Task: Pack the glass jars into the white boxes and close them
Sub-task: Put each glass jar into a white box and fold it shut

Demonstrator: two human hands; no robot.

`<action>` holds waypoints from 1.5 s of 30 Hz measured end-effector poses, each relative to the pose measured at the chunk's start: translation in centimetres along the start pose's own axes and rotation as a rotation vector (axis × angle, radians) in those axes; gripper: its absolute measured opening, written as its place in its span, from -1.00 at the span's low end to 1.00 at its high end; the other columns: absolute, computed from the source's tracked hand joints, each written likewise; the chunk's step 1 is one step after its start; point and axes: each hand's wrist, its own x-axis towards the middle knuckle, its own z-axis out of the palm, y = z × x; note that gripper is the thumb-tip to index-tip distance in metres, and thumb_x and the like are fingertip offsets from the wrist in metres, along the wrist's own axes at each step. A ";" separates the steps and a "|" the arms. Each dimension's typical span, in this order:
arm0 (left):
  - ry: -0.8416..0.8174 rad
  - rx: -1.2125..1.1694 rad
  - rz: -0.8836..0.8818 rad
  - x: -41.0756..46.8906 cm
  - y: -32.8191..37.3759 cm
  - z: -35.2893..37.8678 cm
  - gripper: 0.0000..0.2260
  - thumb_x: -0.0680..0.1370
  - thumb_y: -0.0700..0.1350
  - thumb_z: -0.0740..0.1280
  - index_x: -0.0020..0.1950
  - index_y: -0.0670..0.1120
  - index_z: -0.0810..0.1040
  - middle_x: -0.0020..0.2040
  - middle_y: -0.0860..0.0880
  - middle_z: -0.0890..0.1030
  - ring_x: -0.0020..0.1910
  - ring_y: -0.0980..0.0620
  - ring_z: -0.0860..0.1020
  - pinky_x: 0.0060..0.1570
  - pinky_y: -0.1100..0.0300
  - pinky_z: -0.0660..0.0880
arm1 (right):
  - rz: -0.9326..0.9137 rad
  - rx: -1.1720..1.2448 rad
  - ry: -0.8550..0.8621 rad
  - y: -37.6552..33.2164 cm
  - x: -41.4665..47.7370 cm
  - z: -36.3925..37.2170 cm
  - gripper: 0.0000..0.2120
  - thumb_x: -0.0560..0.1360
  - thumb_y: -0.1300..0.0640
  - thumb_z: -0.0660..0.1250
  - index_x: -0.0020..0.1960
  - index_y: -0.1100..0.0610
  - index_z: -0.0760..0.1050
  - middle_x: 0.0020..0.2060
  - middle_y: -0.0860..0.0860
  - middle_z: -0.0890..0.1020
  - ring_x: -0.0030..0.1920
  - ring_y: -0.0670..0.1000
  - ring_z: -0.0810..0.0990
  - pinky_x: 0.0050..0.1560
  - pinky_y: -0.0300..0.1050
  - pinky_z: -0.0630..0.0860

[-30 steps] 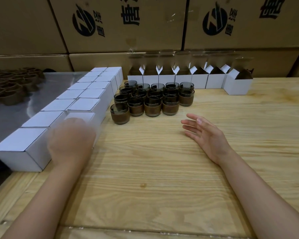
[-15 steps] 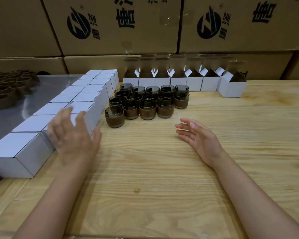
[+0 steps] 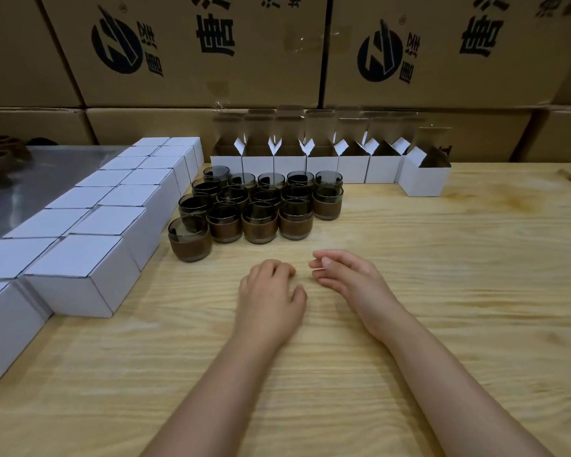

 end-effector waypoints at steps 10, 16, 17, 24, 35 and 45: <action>-0.002 0.019 0.033 0.0 0.0 0.2 -0.69 0.57 0.10 0.12 0.29 0.10 0.38 0.20 0.19 0.33 0.23 0.18 0.26 0.25 0.26 0.15 | -0.009 -0.802 0.588 -4.1 14.4 -12.4 -0.78 0.55 0.19 0.22 0.10 0.22 0.57 0.21 0.13 0.51 0.04 0.08 0.54 0.04 -0.09 0.47; 0.011 0.006 0.026 -0.1 -0.1 0.4 -0.72 0.56 0.11 0.16 0.24 0.12 0.40 0.16 0.20 0.32 0.22 0.19 0.25 0.21 0.27 0.14 | 0.136 -1.184 0.559 -6.0 19.7 -18.2 -0.75 0.54 0.21 0.20 0.16 0.26 0.52 0.53 0.05 0.08 0.36 0.21 0.30 0.31 0.09 0.34; 0.013 0.003 0.028 -0.1 -0.1 0.4 -0.73 0.56 0.11 0.16 0.24 0.13 0.40 0.16 0.21 0.32 0.22 0.20 0.25 0.20 0.28 0.13 | 0.160 -1.175 0.561 -6.2 20.3 -18.7 -0.70 0.54 0.22 0.20 0.25 0.27 0.45 0.53 0.05 0.07 0.35 0.22 0.31 0.30 0.08 0.35; 0.004 -0.012 0.012 0.0 0.0 0.3 -0.57 0.46 0.22 -0.08 0.21 0.16 0.38 0.14 0.24 0.30 0.22 0.24 0.22 0.17 0.30 0.09 | 0.224 -1.436 0.453 -6.5 20.7 -18.8 -0.70 0.57 0.28 0.13 0.23 0.39 0.44 0.24 0.32 0.42 0.29 0.26 0.31 0.27 0.12 0.34; -0.014 -0.027 0.007 0.0 -0.1 0.4 -0.73 0.54 0.08 0.18 0.21 0.07 0.42 0.12 0.18 0.32 0.20 0.16 0.25 0.18 0.24 0.12 | -0.553 -1.215 0.823 -5.7 9.7 -11.1 -0.75 0.44 0.14 0.20 -0.04 0.33 0.45 0.03 0.31 0.45 0.06 0.30 0.38 0.09 0.09 0.28; -0.038 -0.407 -0.119 0.2 0.6 -1.3 -0.55 0.58 0.26 0.05 0.34 0.06 0.39 0.24 0.14 0.49 0.26 0.11 0.42 0.32 0.03 0.19 | -0.804 -1.155 0.635 -3.5 -2.5 2.3 -0.85 0.35 0.14 0.24 -0.22 0.24 0.41 -0.20 0.21 0.47 -0.18 0.19 0.41 -0.19 0.06 0.36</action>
